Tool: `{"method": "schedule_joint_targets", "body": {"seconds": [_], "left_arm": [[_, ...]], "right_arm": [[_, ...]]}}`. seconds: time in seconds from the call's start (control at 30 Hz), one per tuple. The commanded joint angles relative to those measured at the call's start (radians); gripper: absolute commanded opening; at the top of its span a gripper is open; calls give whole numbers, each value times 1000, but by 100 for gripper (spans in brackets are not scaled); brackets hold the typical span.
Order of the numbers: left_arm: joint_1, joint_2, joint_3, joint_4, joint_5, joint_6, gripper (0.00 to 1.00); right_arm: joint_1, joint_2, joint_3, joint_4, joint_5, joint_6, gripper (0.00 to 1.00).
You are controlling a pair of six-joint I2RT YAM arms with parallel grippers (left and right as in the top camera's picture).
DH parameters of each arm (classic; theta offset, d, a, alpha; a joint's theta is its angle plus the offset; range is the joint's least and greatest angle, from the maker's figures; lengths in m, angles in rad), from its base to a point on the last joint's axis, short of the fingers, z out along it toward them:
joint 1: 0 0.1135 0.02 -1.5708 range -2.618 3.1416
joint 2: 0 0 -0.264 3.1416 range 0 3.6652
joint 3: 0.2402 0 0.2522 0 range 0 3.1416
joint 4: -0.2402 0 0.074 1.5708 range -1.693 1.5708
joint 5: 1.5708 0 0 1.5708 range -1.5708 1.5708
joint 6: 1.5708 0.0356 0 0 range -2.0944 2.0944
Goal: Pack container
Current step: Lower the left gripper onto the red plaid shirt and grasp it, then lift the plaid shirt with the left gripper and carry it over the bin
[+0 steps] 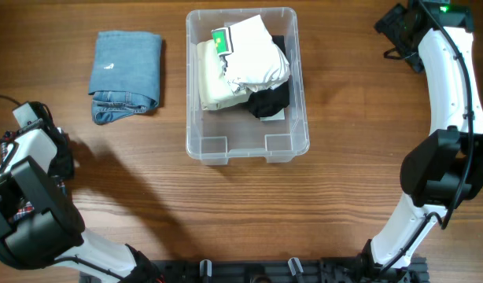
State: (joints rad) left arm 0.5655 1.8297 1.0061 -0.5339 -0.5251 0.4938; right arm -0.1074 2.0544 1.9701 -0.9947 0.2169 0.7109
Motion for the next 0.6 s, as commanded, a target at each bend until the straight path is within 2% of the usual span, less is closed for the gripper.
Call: {"method": "schedule_joint_targets", "body": {"seconds": [0.0, 0.07, 0.17, 0.3, 0.47, 0.57], "left_arm": [[8, 53, -27, -1, 83, -12, 45], [1, 53, -26, 0, 82, -12, 35], [-27, 45, -18, 1, 70, -13, 25], [-76, 5, 50, 23, -16, -158, 5], [-125, -96, 167, 31, -13, -333, 4], [-196, -189, 262, 39, 47, -372, 4]], "right_arm": [[3, 14, -2, 0, -6, 11, 100], [3, 14, -2, 0, -6, 11, 100], [3, 14, -2, 0, -6, 11, 100], [3, 14, -2, 0, -6, 11, 100], [3, 14, -2, 0, -6, 11, 100], [3, 14, -2, 0, -6, 11, 100]]}}
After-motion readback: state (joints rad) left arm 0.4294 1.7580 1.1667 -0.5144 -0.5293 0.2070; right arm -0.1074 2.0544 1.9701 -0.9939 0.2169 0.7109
